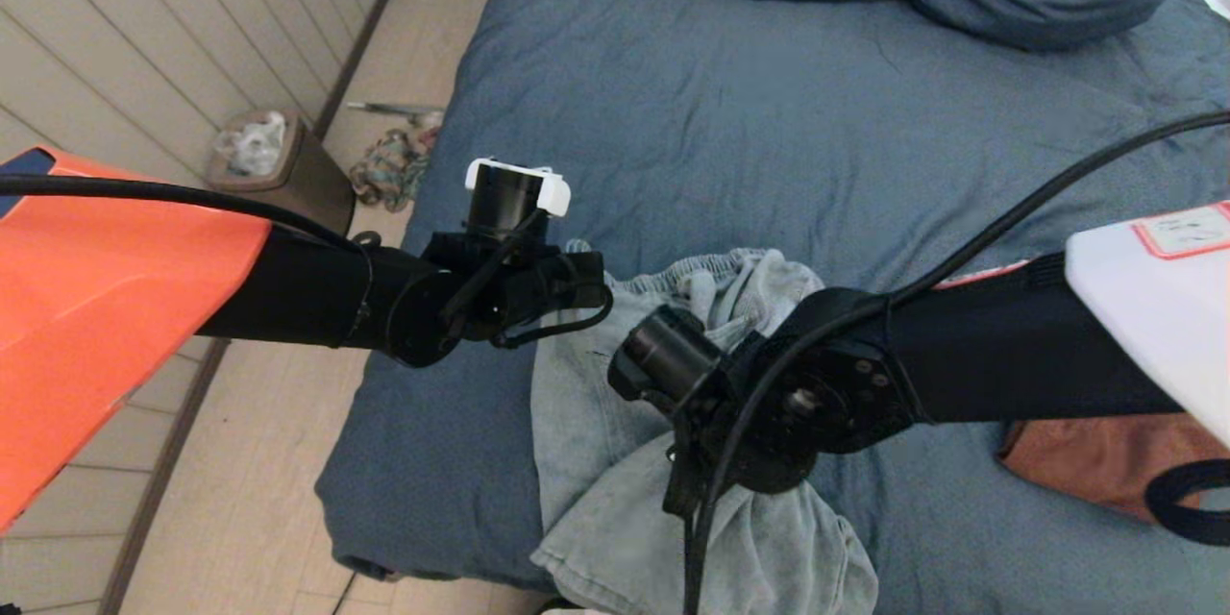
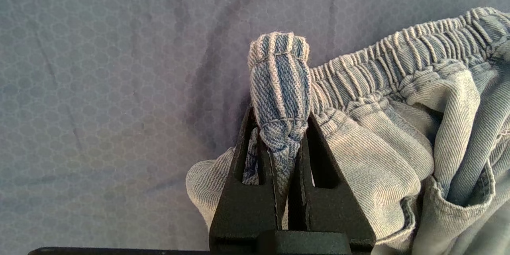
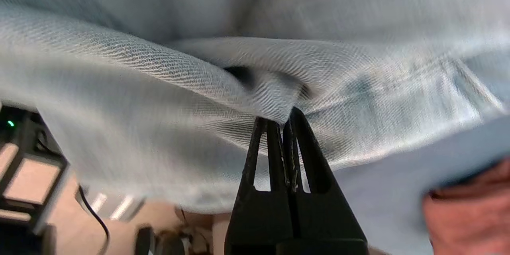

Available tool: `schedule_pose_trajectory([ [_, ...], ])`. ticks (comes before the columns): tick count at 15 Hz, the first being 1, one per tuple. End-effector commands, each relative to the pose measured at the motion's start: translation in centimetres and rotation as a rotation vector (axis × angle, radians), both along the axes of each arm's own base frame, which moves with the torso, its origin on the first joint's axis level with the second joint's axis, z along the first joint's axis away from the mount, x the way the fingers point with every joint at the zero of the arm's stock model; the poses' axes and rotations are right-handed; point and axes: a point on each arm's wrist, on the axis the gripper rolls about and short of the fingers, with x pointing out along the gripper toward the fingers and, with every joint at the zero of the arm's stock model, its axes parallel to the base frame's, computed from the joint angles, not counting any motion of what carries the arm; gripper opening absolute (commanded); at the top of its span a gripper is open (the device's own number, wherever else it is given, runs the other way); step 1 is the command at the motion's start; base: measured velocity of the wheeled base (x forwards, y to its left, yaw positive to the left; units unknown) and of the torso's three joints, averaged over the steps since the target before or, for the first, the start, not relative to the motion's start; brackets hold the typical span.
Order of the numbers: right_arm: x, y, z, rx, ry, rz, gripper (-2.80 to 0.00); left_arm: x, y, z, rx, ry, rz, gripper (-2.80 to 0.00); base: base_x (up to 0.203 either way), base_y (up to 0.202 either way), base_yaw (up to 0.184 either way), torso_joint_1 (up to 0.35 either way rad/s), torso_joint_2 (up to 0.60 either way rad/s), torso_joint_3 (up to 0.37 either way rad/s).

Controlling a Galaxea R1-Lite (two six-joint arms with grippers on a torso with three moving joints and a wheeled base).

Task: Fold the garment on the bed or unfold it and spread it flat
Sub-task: Unford the blue shorts

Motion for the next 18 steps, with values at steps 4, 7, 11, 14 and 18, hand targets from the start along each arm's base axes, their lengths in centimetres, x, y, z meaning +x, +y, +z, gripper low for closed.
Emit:
schedule_pose_trajectory([
  [4,-2.8,-5.0,2.1,0.004,-0.012,-0.049,-2.80,0.1,-0.1,-0.2,-0.001,0.001,0.003,-2.80,0.000,0.000,0.000,0.000,0.00,0.000],
  [7,-4.3,-9.0,1.5,-0.015,0.005,-0.109,-2.80,0.1,-0.1,-0.1,-0.002,0.000,0.003,-2.80,0.000,0.000,0.000,0.000,0.00,0.000],
  [11,-6.1,-14.7,-0.5,-0.025,0.017,-0.236,-2.80,0.3,0.0,-0.1,-0.002,0.000,0.007,-2.80,0.000,0.000,0.000,0.000,0.00,0.000],
  [14,-7.5,-17.9,-1.7,-0.024,0.008,-0.310,-2.80,0.3,0.1,-0.1,-0.002,0.000,0.009,-2.80,0.000,0.000,0.000,0.000,0.00,0.000],
  [18,-9.0,-21.6,-3.0,-0.011,0.011,-0.411,-2.80,0.3,0.0,-0.3,0.001,0.004,0.007,-2.80,0.000,0.000,0.000,0.000,0.00,0.000],
])
